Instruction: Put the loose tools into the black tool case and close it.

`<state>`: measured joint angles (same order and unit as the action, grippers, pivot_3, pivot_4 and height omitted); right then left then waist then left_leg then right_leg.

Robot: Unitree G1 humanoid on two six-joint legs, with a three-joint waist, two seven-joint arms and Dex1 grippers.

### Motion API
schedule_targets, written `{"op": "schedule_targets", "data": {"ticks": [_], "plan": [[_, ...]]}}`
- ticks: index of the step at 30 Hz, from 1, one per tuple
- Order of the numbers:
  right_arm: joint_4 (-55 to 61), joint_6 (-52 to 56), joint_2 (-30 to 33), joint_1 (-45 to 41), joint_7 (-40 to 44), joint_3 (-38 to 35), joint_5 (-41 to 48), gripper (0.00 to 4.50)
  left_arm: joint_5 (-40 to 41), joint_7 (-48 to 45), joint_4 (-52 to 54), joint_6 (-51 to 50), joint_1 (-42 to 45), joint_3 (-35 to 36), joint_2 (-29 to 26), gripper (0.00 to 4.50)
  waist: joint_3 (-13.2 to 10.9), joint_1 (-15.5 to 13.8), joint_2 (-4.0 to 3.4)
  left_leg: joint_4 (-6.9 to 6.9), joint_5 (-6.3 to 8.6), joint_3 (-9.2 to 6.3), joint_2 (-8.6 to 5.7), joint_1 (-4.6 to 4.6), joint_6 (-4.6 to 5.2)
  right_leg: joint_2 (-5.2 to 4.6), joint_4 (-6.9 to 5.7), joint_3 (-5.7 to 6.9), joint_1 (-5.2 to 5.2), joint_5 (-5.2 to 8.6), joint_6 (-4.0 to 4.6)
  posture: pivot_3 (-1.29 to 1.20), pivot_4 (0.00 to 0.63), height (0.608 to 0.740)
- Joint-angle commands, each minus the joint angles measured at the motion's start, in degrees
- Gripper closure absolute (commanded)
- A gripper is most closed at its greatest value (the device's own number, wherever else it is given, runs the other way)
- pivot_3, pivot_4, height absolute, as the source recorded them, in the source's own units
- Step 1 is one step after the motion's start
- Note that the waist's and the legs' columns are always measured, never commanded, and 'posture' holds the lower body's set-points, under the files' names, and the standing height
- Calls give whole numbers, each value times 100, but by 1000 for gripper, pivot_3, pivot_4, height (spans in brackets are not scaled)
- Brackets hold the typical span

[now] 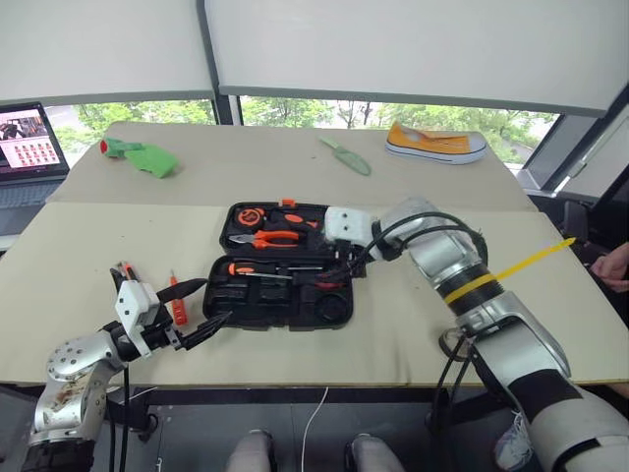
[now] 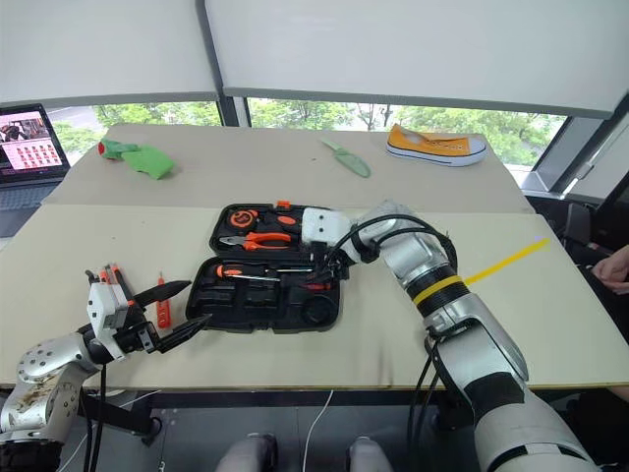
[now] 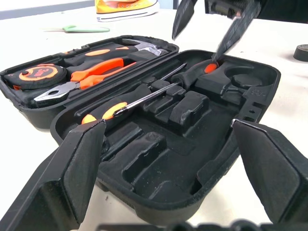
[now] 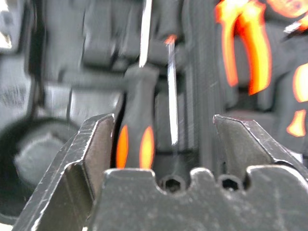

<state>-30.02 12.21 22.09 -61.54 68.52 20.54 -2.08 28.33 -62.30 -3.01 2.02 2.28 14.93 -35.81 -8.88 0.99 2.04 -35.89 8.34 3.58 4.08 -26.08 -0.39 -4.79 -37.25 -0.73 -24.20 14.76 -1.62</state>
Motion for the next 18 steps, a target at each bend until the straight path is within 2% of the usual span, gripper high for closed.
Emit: {"op": "schedule_targets", "data": {"ticks": [1,5,10,18], "plan": [[-84,-74,-208,-90,-270,-505,357,1233,5,40,108,156,-26,138,-26,0,0,0,0,0,0,0,2,0,0,1,0,0,0,0,0,0,150,740],[-534,-335,-717,290,-857,-457,217,2611,-6,115,54,128,3,109,-18,0,1,-6,0,0,0,0,2,2,0,2,1,0,3,0,0,0,150,740],[-1113,-758,-1020,502,-1092,-226,-87,4414,-30,112,11,110,46,104,-96,0,-2,-18,-3,-1,-1,1,1,-2,-1,1,0,0,1,-1,0,0,150,740],[-1486,-1171,-1138,667,-1129,116,-509,4414,-33,98,4,79,39,142,-197,0,1,4,-3,0,-1,1,2,19,-2,3,-3,-2,14,-3,1,0,150,740]]}}
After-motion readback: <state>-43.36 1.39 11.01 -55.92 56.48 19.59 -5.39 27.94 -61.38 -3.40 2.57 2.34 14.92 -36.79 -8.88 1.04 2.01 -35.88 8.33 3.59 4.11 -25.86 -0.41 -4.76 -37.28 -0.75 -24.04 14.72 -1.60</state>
